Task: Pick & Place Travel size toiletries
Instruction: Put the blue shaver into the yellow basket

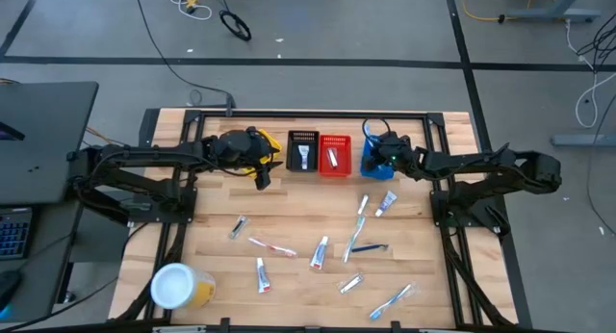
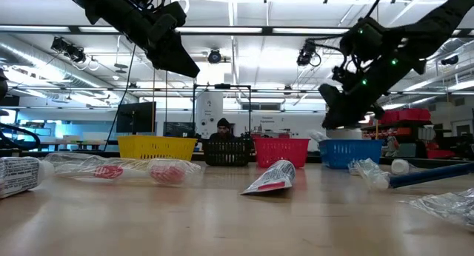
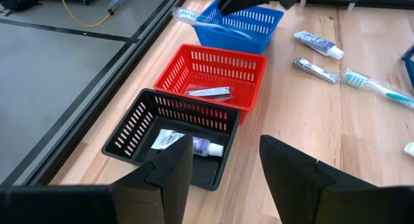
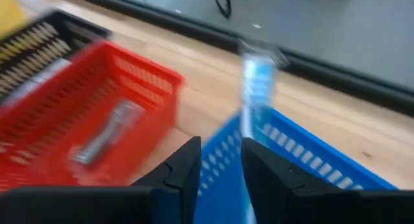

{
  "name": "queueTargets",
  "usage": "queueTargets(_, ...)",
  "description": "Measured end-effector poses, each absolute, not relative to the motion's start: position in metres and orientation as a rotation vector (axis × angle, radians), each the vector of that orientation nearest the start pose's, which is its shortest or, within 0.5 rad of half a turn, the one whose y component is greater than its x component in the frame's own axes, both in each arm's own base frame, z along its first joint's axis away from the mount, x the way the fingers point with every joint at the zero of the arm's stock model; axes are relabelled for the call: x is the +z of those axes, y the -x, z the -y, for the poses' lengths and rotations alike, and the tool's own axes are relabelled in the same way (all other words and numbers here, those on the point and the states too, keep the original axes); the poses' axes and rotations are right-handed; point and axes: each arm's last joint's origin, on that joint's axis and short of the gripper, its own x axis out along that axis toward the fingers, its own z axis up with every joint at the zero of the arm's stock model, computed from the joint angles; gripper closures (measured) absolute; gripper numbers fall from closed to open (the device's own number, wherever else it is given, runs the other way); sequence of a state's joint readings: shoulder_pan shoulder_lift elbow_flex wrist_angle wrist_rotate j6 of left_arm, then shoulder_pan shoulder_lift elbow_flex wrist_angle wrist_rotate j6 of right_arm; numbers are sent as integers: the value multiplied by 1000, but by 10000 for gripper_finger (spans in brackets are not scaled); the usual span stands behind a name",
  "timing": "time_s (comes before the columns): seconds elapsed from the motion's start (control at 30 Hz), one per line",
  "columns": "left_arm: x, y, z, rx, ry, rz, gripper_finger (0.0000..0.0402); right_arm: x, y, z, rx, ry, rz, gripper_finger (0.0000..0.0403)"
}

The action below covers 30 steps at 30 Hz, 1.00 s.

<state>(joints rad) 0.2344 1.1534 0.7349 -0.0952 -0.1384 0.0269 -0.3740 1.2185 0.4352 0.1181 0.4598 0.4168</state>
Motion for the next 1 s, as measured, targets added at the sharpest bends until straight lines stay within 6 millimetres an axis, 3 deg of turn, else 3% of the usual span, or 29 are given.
queueTargets(0.17, 253, -238, -61, 358, -1, -521, 212, 186, -211, 80, -758, -289, -470, 281)
queueTargets(0.3, 253, -238, -61, 358, -1, -520, 213, 203, -224, 59, -461, -260, -422, 281)
queueTargets(0.43, 253, -238, -61, 359, 3, -519, 213, 205, -233, 26, -115, -232, -425, 281)
queueTargets(0.57, 254, -238, -61, 368, 35, -501, 212, 197, -231, -3, 125, -181, -535, 281)
queueTargets(0.77, 259, -241, -62, 369, 34, -445, 214, 186, -221, -27, 219, -183, -689, 281)
queueTargets(1.0, 260, -241, -62, 379, 75, -426, 212, 181, -226, -52, 320, -151, -676, 281)
